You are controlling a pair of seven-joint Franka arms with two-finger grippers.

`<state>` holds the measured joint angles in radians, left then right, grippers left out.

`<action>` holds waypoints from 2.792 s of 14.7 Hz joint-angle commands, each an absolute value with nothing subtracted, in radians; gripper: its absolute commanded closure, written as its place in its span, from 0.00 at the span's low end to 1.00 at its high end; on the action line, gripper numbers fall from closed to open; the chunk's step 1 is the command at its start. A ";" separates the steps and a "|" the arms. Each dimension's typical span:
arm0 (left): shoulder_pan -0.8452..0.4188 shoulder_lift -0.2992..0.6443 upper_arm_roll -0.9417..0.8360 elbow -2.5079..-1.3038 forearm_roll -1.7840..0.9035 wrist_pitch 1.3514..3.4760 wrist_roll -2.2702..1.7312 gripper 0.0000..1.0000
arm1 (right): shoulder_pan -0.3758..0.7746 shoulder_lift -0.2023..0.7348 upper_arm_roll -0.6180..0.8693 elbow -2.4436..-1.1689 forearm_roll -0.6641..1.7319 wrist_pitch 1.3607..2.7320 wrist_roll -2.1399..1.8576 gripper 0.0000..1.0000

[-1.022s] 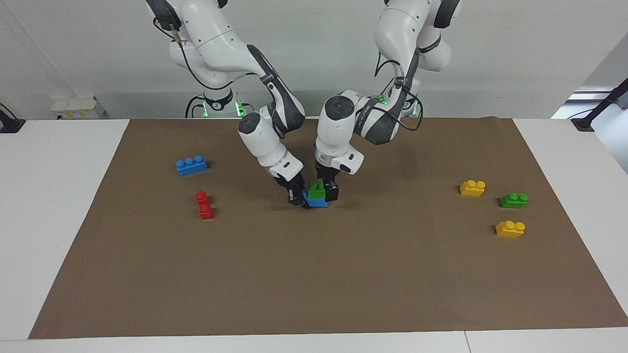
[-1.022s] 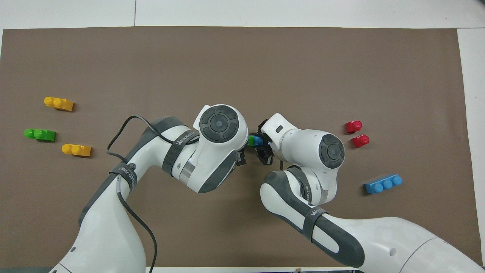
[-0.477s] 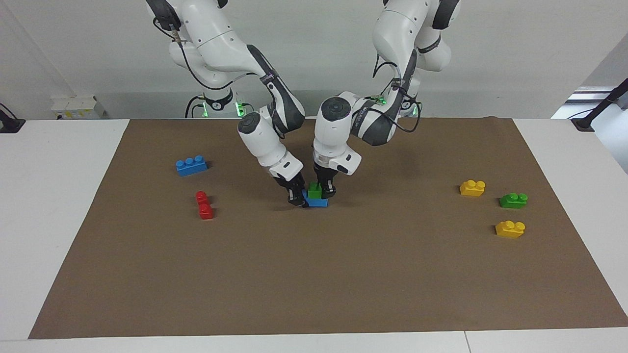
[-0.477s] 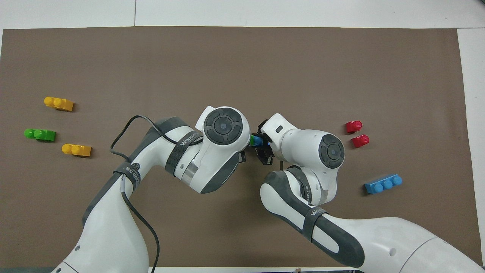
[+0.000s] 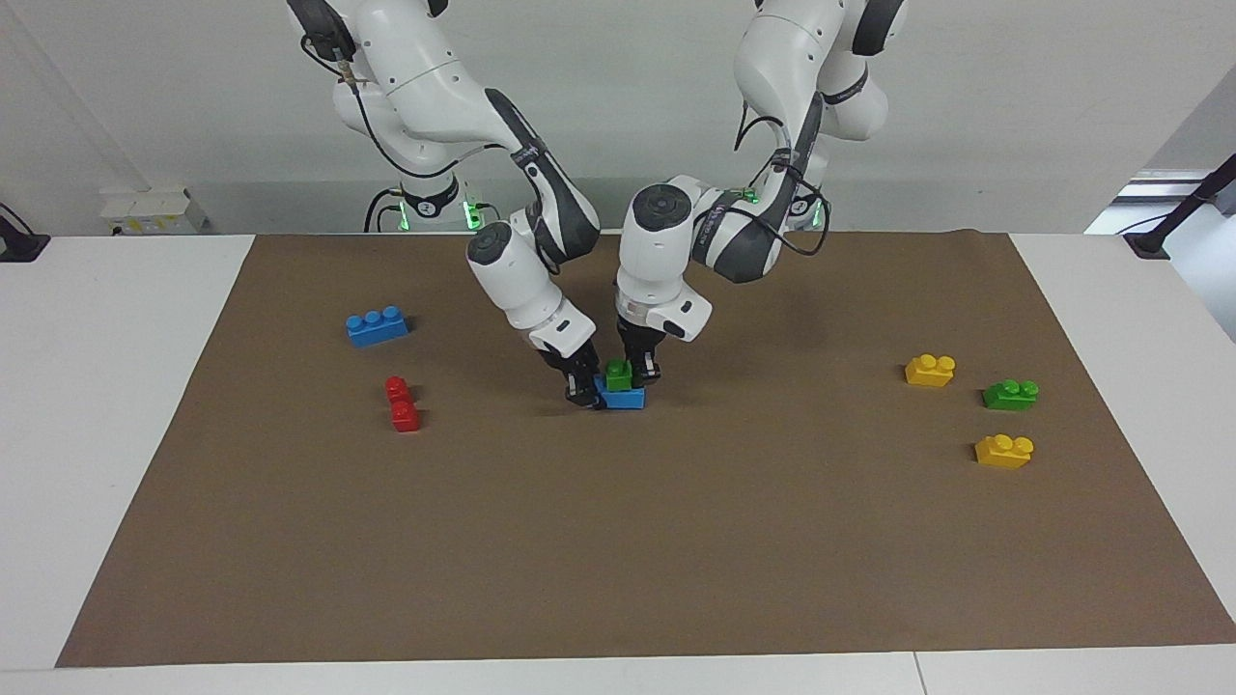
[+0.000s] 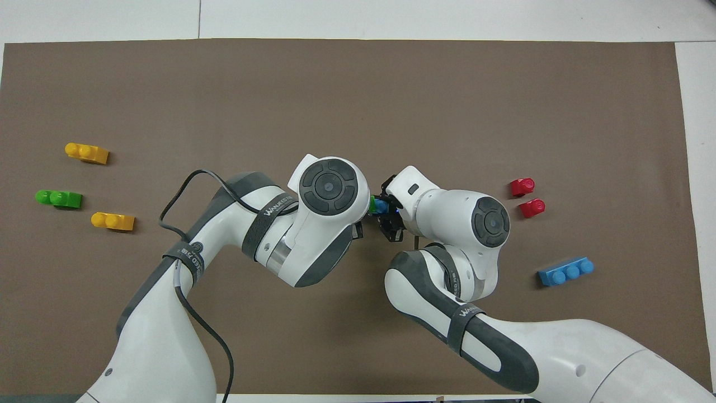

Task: Remove green block with left arm and hold with right

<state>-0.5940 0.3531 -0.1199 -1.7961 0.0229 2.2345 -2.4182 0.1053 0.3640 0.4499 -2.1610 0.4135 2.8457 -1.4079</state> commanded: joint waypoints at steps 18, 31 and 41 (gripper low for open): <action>-0.394 0.230 -0.117 -1.835 0.025 2.098 -2.122 1.00 | 0.049 0.281 0.459 -2.103 0.439 2.645 -1.259 0.84; -0.060 0.222 -0.117 -1.897 0.021 2.135 -1.585 1.00 | -0.037 0.138 0.220 -1.893 0.190 2.189 -1.005 0.84; 0.103 0.227 -0.117 -1.948 0.020 2.241 -1.341 1.00 | -0.038 0.147 -0.008 -1.904 0.033 2.220 -0.751 0.84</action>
<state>0.0757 0.2515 -0.1065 -1.9017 0.0222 2.1968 -1.3847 -0.0446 0.1443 0.0137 -1.8990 0.0997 2.2052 -0.8793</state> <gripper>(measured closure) 0.648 0.652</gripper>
